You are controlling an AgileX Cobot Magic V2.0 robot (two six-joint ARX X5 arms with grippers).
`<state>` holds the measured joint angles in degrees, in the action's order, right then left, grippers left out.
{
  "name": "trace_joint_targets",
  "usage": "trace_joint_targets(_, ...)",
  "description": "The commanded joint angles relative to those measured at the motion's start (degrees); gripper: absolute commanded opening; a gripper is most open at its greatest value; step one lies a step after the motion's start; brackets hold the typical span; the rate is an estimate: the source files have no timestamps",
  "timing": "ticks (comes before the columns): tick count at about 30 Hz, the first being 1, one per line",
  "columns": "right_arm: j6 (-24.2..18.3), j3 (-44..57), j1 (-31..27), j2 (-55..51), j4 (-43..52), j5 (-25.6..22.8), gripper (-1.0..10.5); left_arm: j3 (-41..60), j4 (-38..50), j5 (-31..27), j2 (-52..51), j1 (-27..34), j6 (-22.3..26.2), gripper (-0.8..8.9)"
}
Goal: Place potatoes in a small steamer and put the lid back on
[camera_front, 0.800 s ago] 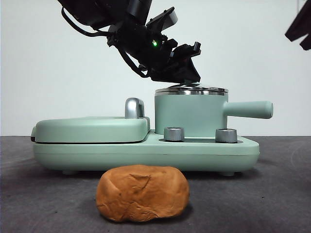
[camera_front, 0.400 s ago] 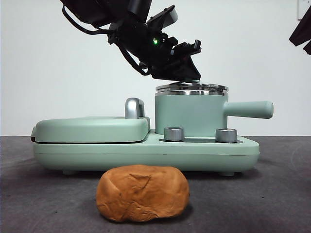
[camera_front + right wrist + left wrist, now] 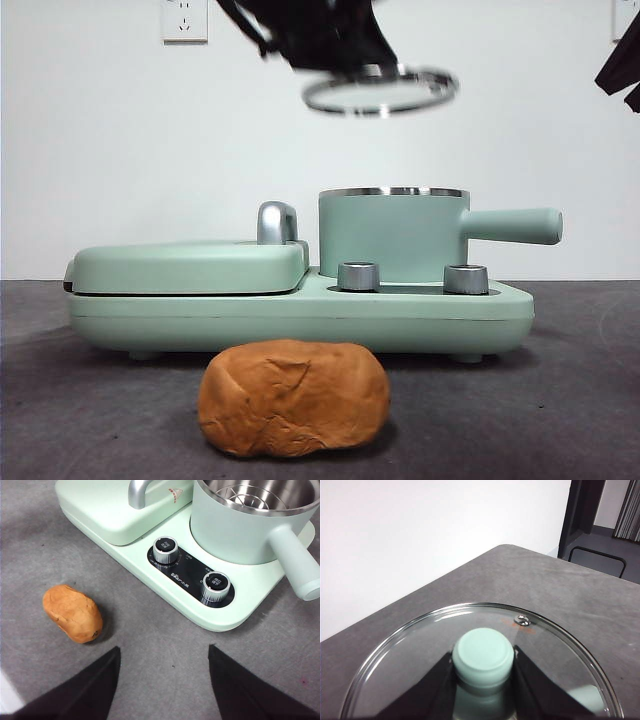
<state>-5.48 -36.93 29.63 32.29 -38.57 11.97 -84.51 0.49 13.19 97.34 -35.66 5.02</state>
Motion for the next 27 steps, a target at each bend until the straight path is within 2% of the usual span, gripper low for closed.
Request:
trace_joint_targets(1, 0.6, -0.8, 0.4, 0.2, 0.2, 0.5, 3.1, -2.0, -3.8, -0.2, -2.2, 0.6, -0.3, 0.09)
trace_joint_targets(5, -0.7, -0.8, 0.7, 0.9, 0.0, 2.5, 3.9, -2.0, -11.6, -0.2, -6.0, 1.9, -0.8, 0.09)
trace_joint_targets(8, -1.7, -0.8, 0.8, 2.5, -0.3, 5.0, 3.9, -2.0, -18.3, -0.2, -8.8, 2.7, -1.6, 0.09)
trace_joint_targets(12, -5.3, -0.8, 2.2, 6.2, 0.0, 7.4, 4.2, -1.9, -25.2, -0.2, -12.3, 3.6, -1.4, 0.09)
trace_joint_targets(19, -12.1, -0.8, 7.4, 15.0, 6.7, 7.6, 4.4, -1.9, -30.7, -0.2, -17.6, 4.6, -1.5, 0.09)
trace_joint_targets(27, -13.0, -0.8, 13.0, 26.3, 16.4, 7.7, 5.0, -1.9, -34.3, -0.2, -19.0, 5.7, -1.4, 0.09)
